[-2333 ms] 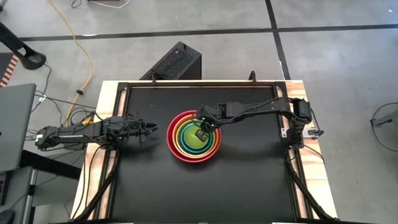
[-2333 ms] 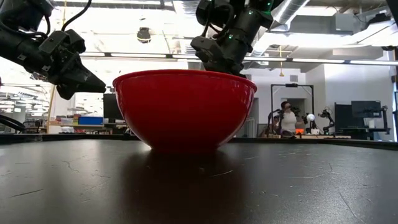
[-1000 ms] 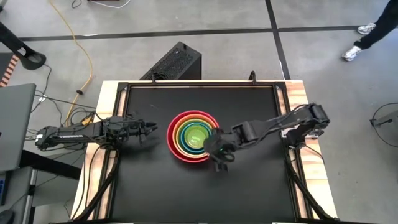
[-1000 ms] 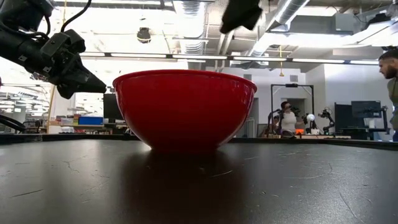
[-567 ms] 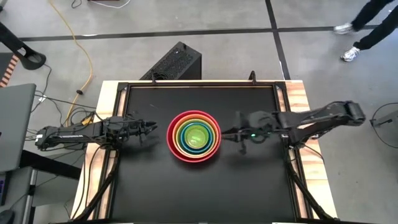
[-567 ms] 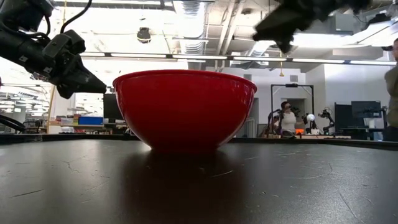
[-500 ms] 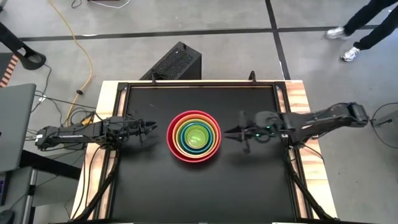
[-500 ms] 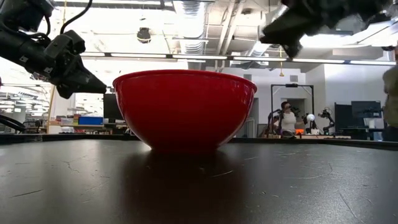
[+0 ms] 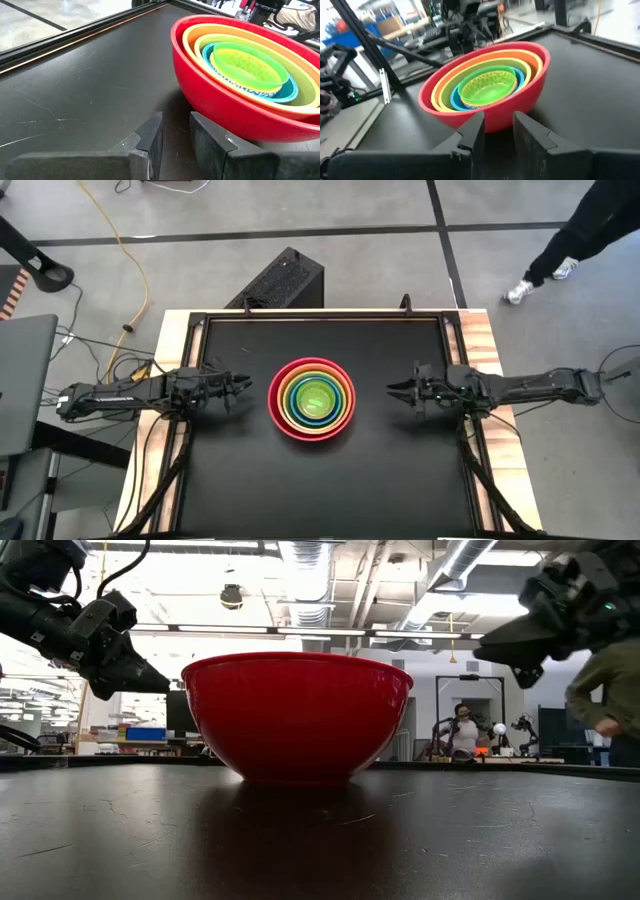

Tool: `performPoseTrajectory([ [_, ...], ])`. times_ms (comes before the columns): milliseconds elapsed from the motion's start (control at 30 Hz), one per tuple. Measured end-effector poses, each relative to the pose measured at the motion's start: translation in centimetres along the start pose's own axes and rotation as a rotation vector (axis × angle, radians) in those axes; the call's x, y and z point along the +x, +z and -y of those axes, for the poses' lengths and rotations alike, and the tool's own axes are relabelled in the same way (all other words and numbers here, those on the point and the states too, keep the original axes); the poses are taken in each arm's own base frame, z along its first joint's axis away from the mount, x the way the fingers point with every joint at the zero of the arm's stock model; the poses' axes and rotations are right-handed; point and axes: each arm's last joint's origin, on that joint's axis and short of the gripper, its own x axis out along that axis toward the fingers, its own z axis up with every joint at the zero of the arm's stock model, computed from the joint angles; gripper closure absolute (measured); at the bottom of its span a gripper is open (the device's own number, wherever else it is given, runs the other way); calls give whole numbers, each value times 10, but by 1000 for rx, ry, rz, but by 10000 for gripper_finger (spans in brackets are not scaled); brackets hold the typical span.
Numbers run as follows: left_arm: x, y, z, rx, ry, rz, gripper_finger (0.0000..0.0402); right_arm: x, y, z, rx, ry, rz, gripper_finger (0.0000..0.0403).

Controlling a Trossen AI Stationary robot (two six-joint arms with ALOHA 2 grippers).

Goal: Nest bowls inside each other
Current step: Return to Home Position

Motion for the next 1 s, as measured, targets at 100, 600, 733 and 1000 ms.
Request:
performPoseTrajectory([
  [100, 0, 0, 0, 0, 0, 0, 315, -7, -10, 5, 2, 0, 38, 285],
  [600, 0, 0, 0, 0, -5, -2, 315, -31, -19, 16, -38, -46, 98, 285],
  [733, 0, 0, 0, 1, -5, -2, 315, -35, -16, 16, -75, -54, 131, 285],
  [1000, 0, -1, 0, 23, -2, -5, 315, -30, -20, 19, 43, -83, 73, 285],
])
